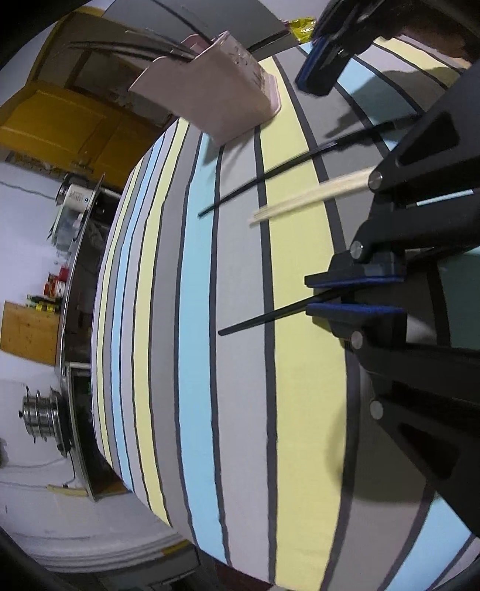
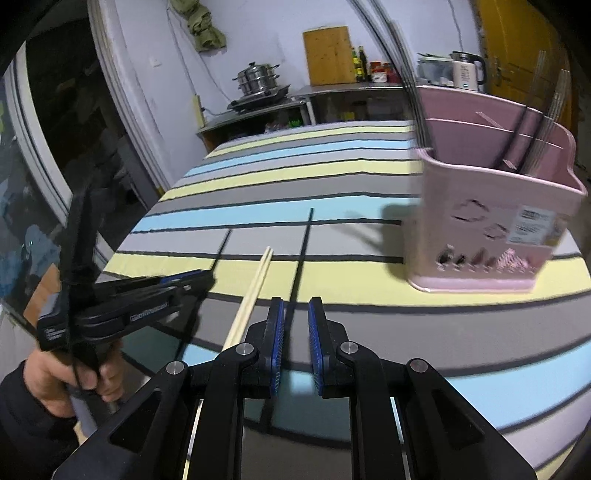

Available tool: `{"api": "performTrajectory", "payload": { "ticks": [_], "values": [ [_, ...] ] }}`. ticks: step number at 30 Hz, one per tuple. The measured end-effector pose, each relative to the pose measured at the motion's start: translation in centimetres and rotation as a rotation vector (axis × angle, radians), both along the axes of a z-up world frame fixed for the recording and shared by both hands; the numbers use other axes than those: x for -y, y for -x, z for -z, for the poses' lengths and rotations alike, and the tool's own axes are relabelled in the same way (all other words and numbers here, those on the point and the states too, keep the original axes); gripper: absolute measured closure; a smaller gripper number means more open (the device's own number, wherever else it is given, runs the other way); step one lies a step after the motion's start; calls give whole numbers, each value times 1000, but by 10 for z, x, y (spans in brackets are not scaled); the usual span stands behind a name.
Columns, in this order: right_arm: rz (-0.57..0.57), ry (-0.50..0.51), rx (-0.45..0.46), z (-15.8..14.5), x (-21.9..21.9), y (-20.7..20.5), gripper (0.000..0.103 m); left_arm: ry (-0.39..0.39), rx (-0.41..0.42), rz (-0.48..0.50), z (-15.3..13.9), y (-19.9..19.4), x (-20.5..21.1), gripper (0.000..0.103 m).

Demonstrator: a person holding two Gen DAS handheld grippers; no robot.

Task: Organize utensils
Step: 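Close the left gripper on a black chopstick while the right gripper grasps another black chopstick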

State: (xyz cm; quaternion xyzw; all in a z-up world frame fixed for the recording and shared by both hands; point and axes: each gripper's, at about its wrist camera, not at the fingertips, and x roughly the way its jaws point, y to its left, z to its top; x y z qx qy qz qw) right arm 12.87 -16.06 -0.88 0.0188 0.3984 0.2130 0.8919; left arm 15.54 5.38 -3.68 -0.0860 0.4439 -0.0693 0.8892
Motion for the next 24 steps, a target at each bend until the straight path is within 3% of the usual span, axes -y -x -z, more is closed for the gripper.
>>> {"api": "performTrajectory", "payload": {
  "ticks": [5, 19, 24],
  "values": [
    [-12, 19, -34, 13, -17, -28, 89, 41, -12, -16, 1, 1, -19, 93],
    [0, 124, -69, 35, -40, -79, 89, 68, -10, -70, 4, -21, -26, 93],
    [16, 145, -71, 33, -45, -85, 89, 27, 4, -67, 4, -25, -21, 93]
  ]
}}
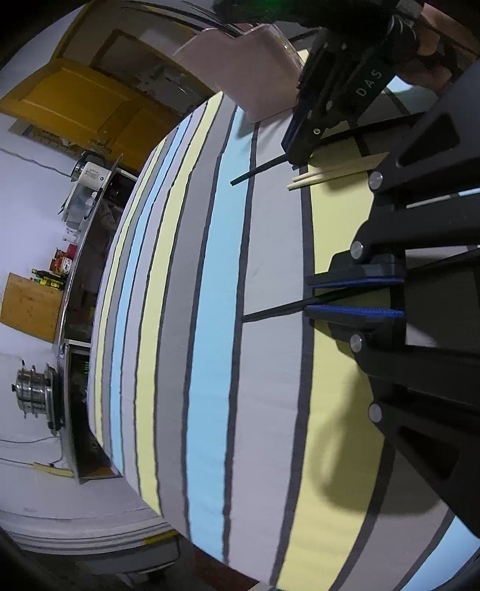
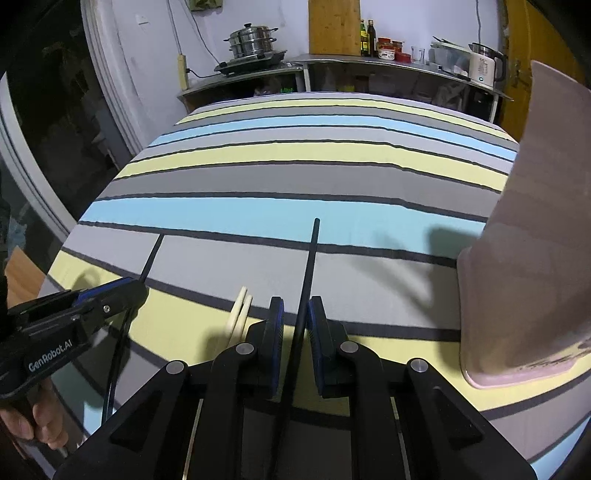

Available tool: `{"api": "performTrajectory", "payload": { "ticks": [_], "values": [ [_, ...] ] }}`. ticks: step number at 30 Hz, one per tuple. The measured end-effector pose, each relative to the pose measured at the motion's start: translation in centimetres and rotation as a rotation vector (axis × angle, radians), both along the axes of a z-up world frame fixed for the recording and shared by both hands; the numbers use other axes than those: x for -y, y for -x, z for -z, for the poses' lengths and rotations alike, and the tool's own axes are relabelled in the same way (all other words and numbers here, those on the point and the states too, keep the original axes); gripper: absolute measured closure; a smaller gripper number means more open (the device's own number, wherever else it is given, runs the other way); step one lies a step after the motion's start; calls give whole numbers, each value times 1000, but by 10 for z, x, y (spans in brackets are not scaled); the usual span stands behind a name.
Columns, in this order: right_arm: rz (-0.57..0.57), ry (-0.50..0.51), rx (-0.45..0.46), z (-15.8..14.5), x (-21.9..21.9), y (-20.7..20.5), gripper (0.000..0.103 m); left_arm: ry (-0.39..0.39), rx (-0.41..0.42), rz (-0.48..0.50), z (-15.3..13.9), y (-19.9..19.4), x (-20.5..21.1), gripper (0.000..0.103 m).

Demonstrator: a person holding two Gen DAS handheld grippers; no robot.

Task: Organize utensils
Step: 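Close the left gripper on a black chopstick while the right gripper grasps another black chopstick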

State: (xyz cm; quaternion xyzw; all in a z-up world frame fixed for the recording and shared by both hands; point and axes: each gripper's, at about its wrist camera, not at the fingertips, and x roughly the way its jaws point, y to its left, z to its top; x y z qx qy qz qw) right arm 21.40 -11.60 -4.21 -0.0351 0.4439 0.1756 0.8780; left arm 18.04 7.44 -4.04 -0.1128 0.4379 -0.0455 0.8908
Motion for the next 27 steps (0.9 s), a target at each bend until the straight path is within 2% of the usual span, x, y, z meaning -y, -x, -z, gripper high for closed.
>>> {"api": "performTrajectory", "payload": {
  "ticks": [7, 13, 27],
  "values": [
    [-4, 36, -8, -2, -3, -3, 96, -56, -7, 5, -2, -4, 5, 95],
    [-24, -17, 4, -15, 3, 10, 97, -14, -11, 12, -10, 2, 1, 97],
    [-30, -138, 125, -79, 27, 53, 98, 20, 124, 66, -80, 38, 4, 98]
  ]
}}
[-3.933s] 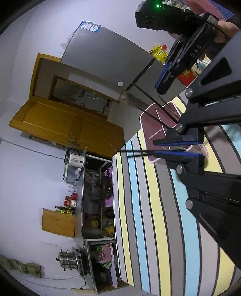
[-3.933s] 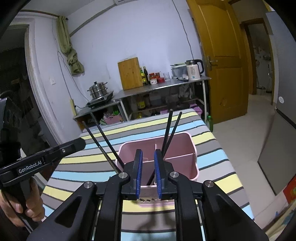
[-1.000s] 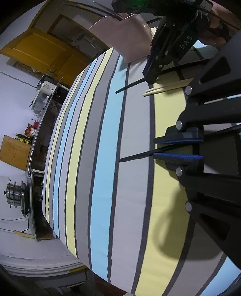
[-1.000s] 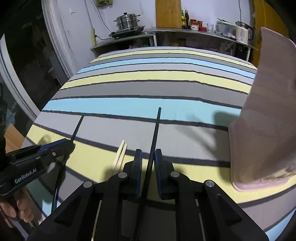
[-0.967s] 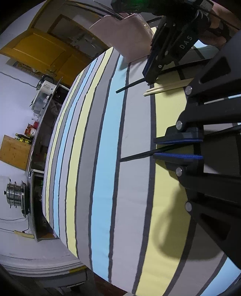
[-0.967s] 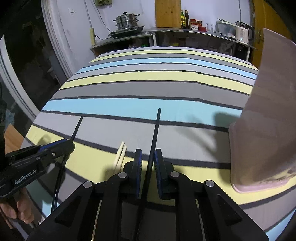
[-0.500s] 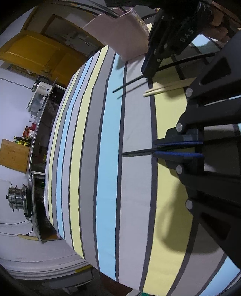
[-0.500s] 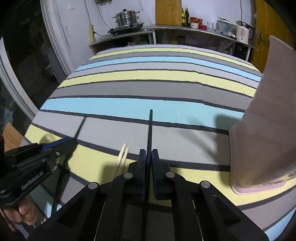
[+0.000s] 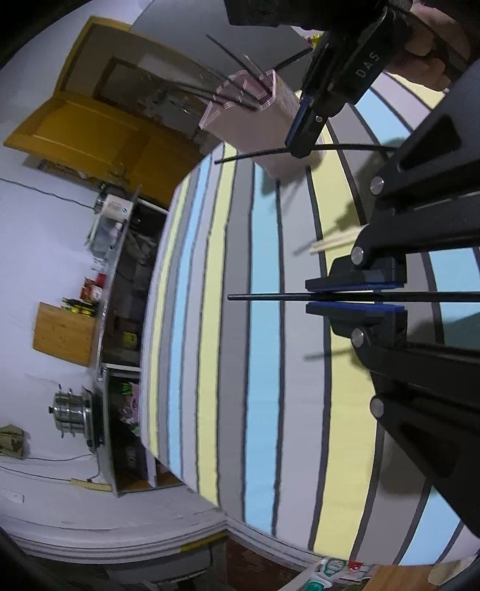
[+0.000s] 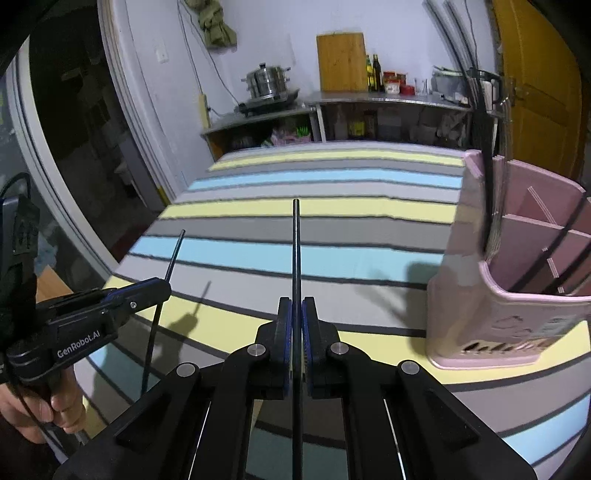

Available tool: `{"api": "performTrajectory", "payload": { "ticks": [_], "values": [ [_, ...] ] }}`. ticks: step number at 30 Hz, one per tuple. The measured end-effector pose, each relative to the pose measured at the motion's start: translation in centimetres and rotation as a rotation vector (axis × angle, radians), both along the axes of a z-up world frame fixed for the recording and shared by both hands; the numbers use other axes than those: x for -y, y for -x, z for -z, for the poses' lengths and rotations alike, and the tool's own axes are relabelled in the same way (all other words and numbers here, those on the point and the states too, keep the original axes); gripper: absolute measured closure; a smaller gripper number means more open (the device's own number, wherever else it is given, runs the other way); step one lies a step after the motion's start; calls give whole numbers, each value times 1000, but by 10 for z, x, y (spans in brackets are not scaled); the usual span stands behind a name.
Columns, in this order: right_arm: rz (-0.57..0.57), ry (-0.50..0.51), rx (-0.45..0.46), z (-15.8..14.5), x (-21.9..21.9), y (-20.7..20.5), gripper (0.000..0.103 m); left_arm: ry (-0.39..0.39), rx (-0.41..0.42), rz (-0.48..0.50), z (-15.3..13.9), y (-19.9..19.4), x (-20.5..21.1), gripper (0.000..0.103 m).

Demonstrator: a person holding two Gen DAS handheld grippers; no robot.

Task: Organize utensils
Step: 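Lift the left gripper's chopstick toward the pink holder while the right gripper carries its chopstick there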

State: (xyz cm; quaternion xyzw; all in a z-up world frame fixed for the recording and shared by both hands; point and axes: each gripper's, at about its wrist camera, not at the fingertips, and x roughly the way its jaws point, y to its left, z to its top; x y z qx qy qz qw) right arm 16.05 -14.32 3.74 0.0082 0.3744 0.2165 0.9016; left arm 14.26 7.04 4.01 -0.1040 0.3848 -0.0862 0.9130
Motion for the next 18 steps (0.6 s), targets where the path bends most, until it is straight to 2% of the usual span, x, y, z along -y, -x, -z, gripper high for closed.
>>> {"api": "performTrajectory", "payload": {
  "ticks": [9, 18],
  "values": [
    [24, -62, 69, -37, 23, 26, 97, 26, 80, 39, -45, 18, 2, 98],
    [55, -98, 121, -59, 42, 43, 97, 35, 127, 62, -71, 23, 7, 98]
  ]
}}
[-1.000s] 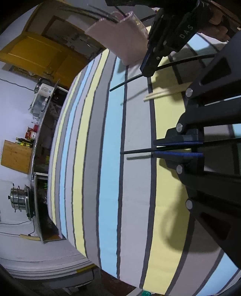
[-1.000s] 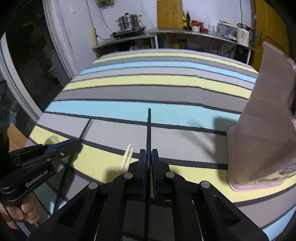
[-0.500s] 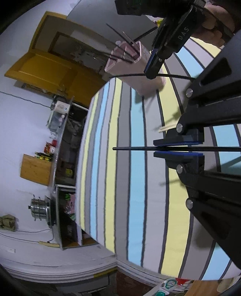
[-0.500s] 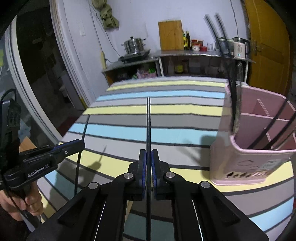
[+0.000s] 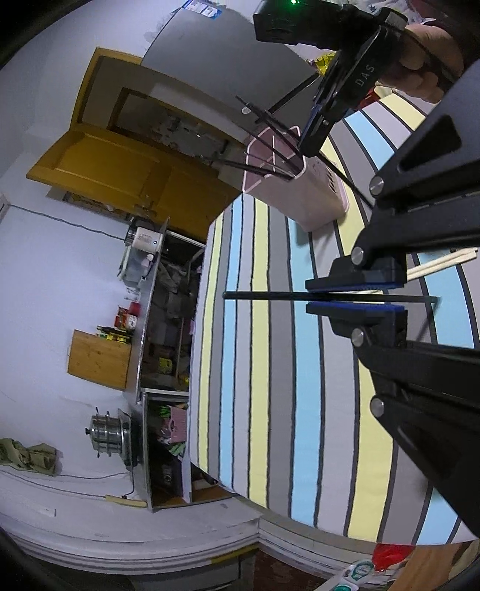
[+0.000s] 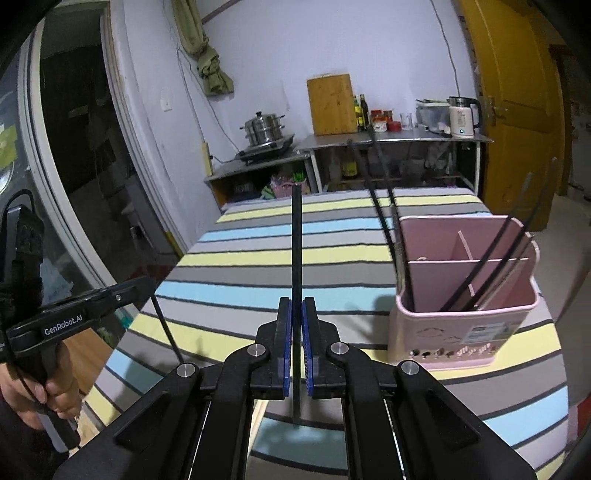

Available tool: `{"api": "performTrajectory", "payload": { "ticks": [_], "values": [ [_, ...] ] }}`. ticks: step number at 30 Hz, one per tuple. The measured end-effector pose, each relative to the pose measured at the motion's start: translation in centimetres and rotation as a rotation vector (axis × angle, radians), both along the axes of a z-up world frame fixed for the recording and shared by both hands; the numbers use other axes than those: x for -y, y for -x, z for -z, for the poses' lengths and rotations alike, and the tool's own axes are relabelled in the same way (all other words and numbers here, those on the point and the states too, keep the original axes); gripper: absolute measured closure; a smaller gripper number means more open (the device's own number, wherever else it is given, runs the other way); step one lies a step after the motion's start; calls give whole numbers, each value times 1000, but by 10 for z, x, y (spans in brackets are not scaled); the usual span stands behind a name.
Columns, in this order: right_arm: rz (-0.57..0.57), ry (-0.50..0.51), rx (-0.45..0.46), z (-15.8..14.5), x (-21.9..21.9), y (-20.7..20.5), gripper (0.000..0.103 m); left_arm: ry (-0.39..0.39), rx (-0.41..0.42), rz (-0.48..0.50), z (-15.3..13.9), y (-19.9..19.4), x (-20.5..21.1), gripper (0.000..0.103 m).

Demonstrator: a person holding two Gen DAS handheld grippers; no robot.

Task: Organize utensils
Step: 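Lift the left gripper's chopstick toward the pink holder while the right gripper carries its chopstick there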

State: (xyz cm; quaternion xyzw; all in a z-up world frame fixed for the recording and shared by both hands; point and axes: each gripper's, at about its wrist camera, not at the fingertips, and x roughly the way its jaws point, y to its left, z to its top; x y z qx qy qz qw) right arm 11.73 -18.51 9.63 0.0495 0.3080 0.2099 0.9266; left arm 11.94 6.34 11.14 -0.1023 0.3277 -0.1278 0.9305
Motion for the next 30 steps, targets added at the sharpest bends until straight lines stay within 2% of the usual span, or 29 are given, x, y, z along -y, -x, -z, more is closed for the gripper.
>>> {"api": "performTrajectory", "payload": {
  "ticks": [8, 23, 30],
  "values": [
    [32, -21, 15, -7, 20, 9, 97, 9, 30, 30, -15, 2, 13, 98],
    [134, -56, 29, -16, 69, 26, 97, 55, 2, 161, -20, -10, 71, 98],
    [178, -63, 59, -32, 90, 26, 97, 80, 22, 223, -40, -20, 100, 98]
  ]
}}
